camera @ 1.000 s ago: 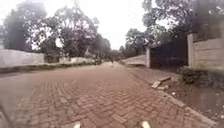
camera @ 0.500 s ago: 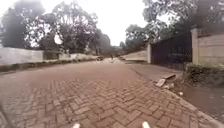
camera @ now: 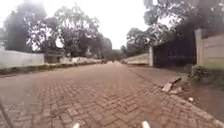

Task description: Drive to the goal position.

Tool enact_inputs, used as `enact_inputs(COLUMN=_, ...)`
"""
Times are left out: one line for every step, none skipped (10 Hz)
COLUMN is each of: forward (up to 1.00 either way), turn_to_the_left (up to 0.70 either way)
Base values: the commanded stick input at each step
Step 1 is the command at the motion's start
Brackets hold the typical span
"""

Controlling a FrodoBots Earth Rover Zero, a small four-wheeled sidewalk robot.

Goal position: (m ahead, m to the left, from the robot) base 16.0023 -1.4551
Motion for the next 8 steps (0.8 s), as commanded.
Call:
enact_inputs(forward=0.7, turn_to_the_left=0.0)
enact_inputs(forward=0.7, turn_to_the_left=0.0)
enact_inputs(forward=0.7, turn_to_the_left=0.0)
enact_inputs(forward=0.7, turn_to_the_left=0.0)
enact_inputs(forward=0.7, turn_to_the_left=0.0)
enact_inputs(forward=0.7, turn_to_the_left=0.0)
enact_inputs(forward=0.7, turn_to_the_left=0.04)
enact_inputs(forward=0.7, turn_to_the_left=0.03)
